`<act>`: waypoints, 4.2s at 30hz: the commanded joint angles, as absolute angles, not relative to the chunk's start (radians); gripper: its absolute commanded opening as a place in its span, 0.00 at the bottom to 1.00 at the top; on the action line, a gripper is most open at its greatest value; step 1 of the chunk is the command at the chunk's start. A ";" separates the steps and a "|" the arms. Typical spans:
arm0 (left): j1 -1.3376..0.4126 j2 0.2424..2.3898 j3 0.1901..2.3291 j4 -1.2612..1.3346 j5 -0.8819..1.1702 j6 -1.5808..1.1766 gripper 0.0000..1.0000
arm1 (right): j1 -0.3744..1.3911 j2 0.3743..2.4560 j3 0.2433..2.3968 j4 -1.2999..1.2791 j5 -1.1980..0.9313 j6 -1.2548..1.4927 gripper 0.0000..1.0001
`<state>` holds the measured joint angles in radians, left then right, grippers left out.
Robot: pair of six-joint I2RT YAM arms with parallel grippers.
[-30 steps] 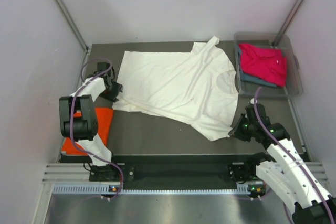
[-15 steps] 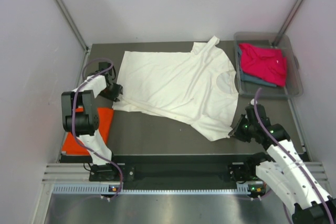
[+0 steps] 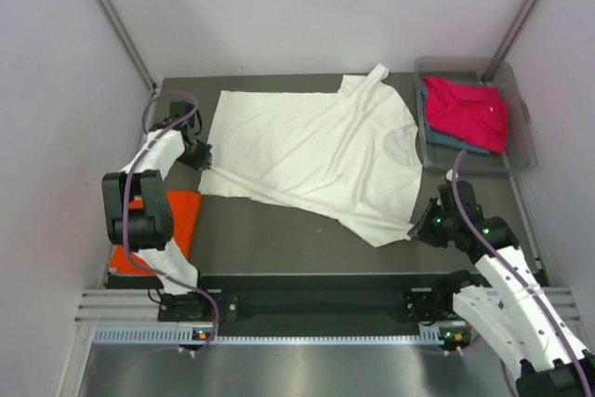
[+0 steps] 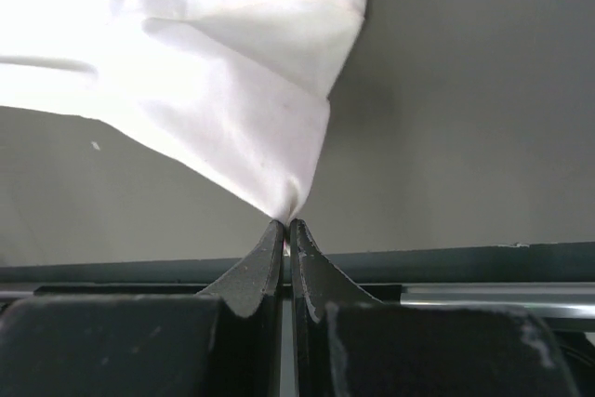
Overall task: Fold and stack the t-shirts
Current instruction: Fold the tshirt
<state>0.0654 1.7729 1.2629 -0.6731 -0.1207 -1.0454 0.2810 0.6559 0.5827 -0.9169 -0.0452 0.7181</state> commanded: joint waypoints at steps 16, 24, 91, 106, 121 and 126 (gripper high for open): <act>0.054 1.017 0.910 -0.903 -0.247 -0.827 0.00 | 0.268 0.522 0.755 -1.138 -0.166 0.522 0.00; 0.054 1.011 0.894 -0.933 -0.275 -0.834 0.00 | 0.268 0.500 0.716 -1.219 -0.275 0.517 0.00; 0.071 1.686 1.212 -0.611 -0.249 -0.816 0.00 | 0.092 1.712 1.503 -0.831 -0.215 0.362 0.00; 0.074 1.808 1.351 -0.578 -0.175 -0.801 0.00 | 0.066 1.816 1.637 -0.854 -0.192 0.357 0.00; 0.078 1.890 1.442 -0.557 -0.161 -0.761 0.00 | 0.035 1.824 1.632 -0.842 -0.181 0.360 0.00; 0.081 1.925 1.456 -0.552 -0.147 -0.746 0.00 | 0.023 1.819 1.634 -0.831 -0.190 0.365 0.00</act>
